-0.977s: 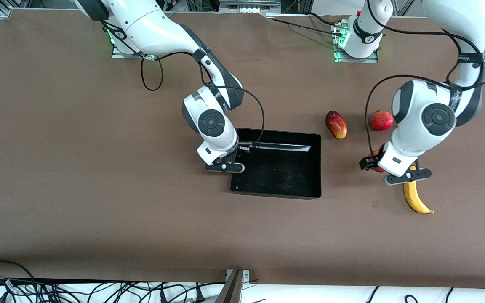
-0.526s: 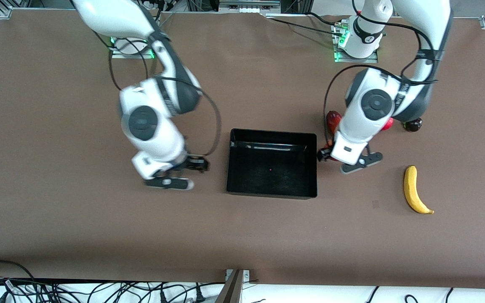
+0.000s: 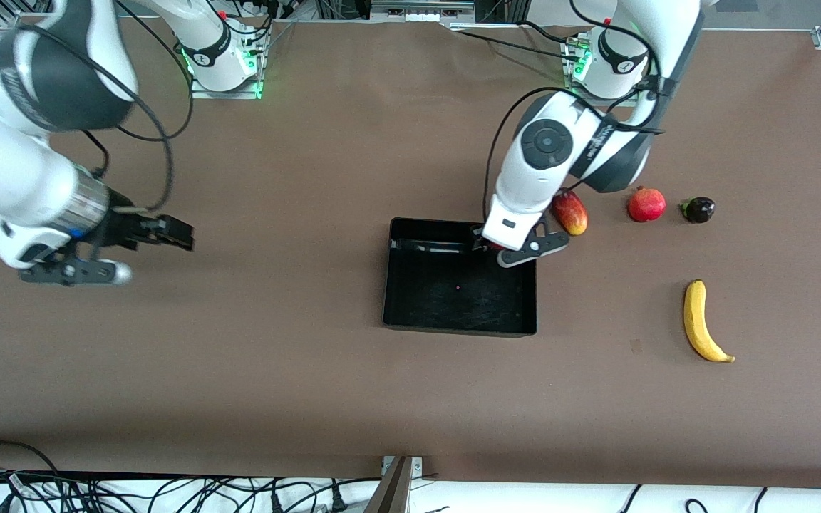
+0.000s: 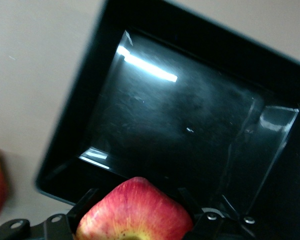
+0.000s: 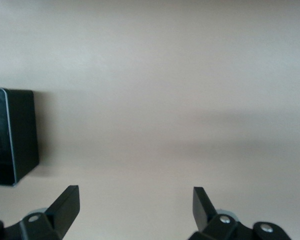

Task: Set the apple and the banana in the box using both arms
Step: 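Release the box with the right gripper while the left gripper carries the apple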

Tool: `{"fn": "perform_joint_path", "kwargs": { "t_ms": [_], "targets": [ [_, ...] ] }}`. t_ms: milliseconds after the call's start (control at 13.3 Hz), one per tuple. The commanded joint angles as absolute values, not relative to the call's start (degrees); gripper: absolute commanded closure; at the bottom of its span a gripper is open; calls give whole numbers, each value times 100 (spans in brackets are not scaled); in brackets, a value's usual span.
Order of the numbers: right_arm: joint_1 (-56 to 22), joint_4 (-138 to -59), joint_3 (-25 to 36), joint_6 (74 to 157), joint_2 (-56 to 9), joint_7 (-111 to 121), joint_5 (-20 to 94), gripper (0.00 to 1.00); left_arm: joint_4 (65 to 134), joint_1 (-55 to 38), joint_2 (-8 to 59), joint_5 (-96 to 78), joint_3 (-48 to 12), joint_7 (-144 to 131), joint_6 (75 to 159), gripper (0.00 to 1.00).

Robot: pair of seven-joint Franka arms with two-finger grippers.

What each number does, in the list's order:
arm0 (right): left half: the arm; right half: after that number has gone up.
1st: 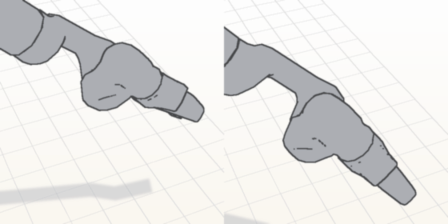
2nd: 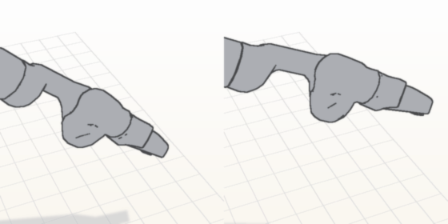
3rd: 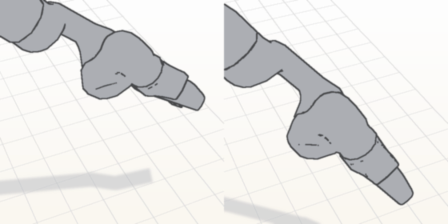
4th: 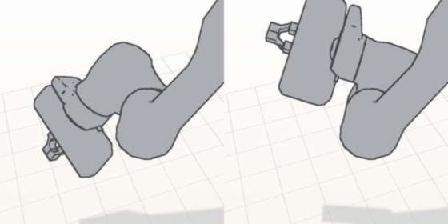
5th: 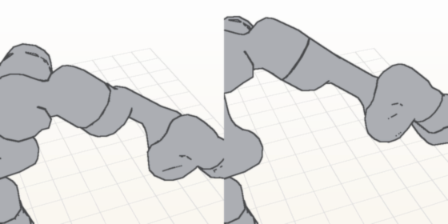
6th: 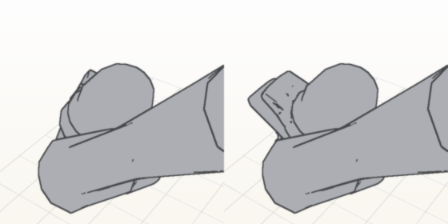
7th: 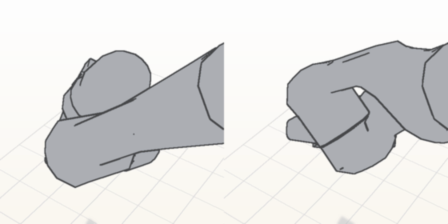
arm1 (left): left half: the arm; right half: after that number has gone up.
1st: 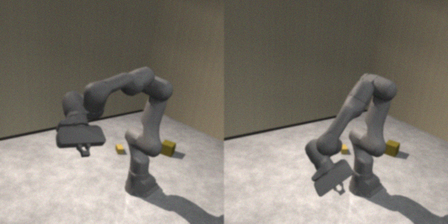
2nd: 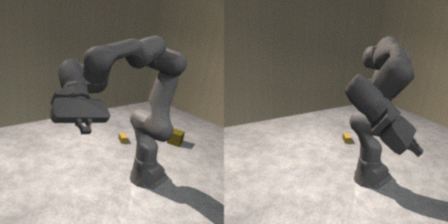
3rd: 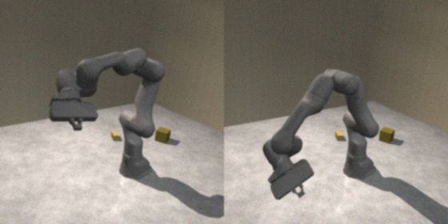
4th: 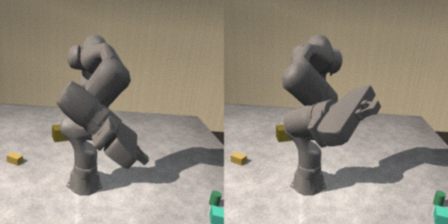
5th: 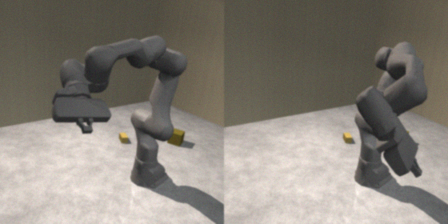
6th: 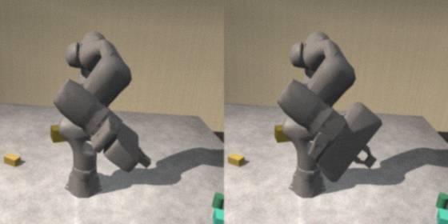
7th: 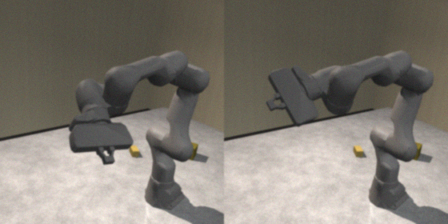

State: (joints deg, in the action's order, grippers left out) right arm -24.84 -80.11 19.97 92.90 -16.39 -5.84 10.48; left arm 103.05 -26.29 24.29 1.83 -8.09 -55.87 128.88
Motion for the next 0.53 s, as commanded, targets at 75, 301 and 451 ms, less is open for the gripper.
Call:
{"fn": "perform_joint_path", "kwargs": {
  "t_ms": [75, 301, 451],
  "targets": [
    [-2234, -9534, 2048, 9527, -336, -106, 688, 0, 9844, -3206, 3277, 325, -844, -6115, 13261, 100],
    [-1777, -9668, 1558, 9483, -71, -61, 458, 0, 9835, -3436, 3585, 316, -844, -6441, 13683, 100],
    [-1758, -9651, 1512, 9492, -88, -62, 422, 0, 9835, -3611, 3787, 325, -835, -6670, 13973, 100]
  ]
}}
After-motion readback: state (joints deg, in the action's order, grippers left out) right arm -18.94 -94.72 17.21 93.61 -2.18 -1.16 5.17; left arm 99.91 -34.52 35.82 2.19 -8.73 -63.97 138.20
